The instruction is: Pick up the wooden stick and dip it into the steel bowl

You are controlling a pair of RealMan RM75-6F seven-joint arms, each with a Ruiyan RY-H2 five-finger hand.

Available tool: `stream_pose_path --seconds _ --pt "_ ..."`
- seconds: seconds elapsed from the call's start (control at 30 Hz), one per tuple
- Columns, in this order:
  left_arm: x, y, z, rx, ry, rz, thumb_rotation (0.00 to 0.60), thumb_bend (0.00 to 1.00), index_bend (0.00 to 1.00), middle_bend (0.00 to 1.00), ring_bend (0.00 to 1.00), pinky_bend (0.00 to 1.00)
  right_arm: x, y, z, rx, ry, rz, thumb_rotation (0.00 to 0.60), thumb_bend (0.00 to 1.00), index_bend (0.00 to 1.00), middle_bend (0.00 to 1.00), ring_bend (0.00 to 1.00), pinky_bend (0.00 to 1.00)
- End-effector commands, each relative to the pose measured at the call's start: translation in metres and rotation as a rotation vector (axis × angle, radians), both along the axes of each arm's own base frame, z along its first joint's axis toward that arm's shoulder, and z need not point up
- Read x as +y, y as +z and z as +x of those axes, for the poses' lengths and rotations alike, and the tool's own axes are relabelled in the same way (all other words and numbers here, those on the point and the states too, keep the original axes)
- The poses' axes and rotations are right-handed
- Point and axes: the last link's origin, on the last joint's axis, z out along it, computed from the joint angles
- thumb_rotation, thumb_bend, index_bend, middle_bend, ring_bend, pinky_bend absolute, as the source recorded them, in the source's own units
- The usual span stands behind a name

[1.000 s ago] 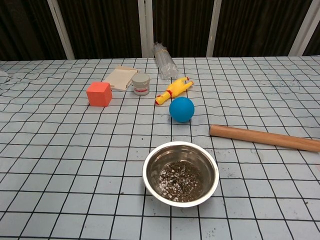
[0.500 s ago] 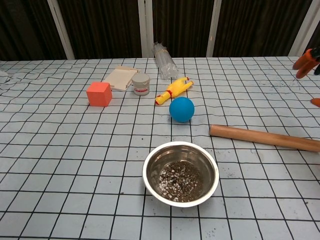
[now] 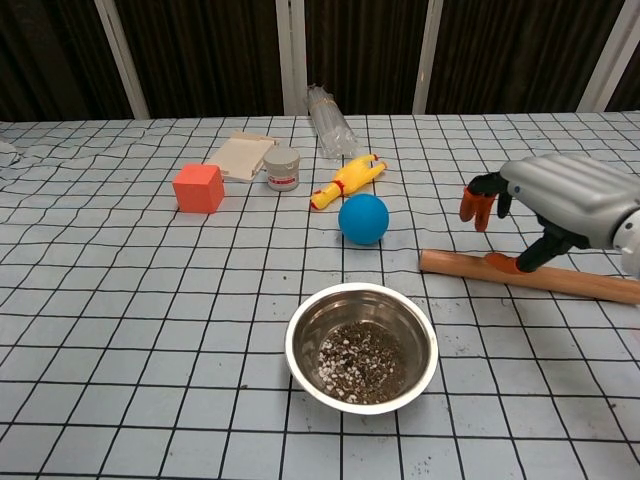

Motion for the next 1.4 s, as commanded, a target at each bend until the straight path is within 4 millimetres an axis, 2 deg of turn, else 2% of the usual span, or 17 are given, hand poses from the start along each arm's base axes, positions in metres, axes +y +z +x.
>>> stream_pose_path --seconds 0.03,0.57,0.97,1.4 --pt "0.0 0.0 0.0 -0.002 0.001 -0.001 0.6 0.06 0.0 0.0 0.0 0.0 -0.005 -0.009 0.003 0.028 0.009 -0.013 0.6 0.34 0.38 0.4 0.37 0.18" --pt "0.001 0.0 0.0 -0.012 0.008 -0.009 0.6 0.06 0.0 0.0 0.0 0.0 -0.015 -0.036 0.013 0.079 0.001 -0.013 0.6 0.3 0.39 0.4 0.37 0.18" --pt "0.001 0.0 -0.001 -0.016 0.013 -0.012 0.6 0.06 0.0 0.0 0.0 0.0 -0.022 -0.04 0.011 0.093 -0.019 -0.02 0.6 0.3 0.46 0.42 0.37 0.18" --pt "0.001 -0.001 0.0 -0.015 0.012 -0.018 0.6 0.06 0.0 0.0 0.0 0.0 -0.019 -0.044 0.01 0.094 -0.023 -0.008 0.6 0.3 0.47 0.42 0.37 0.18"
